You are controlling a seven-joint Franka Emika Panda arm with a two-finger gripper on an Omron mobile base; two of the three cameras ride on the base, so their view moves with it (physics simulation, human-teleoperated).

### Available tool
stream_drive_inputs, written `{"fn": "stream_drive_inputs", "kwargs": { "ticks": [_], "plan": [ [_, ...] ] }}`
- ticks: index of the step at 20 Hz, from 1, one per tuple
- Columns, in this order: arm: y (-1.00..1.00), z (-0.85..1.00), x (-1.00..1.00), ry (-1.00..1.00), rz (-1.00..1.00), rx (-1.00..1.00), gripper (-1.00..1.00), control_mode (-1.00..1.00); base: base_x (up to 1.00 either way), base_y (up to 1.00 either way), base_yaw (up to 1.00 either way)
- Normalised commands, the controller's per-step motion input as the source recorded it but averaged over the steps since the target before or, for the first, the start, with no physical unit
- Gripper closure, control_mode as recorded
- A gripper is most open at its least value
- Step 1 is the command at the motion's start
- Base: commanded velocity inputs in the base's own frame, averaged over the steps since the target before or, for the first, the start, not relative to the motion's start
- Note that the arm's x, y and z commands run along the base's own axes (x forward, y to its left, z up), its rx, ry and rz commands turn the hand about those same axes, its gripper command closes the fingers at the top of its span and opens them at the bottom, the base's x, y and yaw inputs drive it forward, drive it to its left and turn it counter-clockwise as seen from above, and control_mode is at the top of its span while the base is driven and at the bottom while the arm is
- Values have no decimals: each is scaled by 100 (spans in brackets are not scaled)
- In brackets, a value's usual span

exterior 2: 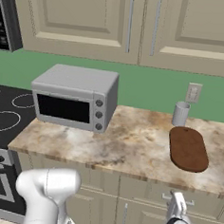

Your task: Open the drawer on the right and place the cutting tools on the cutting board.

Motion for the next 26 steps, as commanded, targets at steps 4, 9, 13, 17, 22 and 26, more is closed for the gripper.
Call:
{"fn": "stream_drive_inputs", "kwargs": {
  "ticks": [4, 9, 13, 17, 22, 26],
  "plan": [
    [-48, -22, 31, 8, -17, 0, -100, -100, 0, 0, 0],
    [-39, -22, 50, 12, -23, 3, -100, -100, 0, 0, 0],
    [-48, -29, 48, 8, -18, 3, -100, -100, 0, 0, 0],
    [-12, -28, 4, 0, -1, 2, -100, -100, 0, 0, 0],
    [-12, -42, -4, 0, 3, 1, -100, -100, 0, 0, 0],
    [-5, -36, -2, 0, 5, 0, -100, -100, 0, 0, 0]
  ]
}}
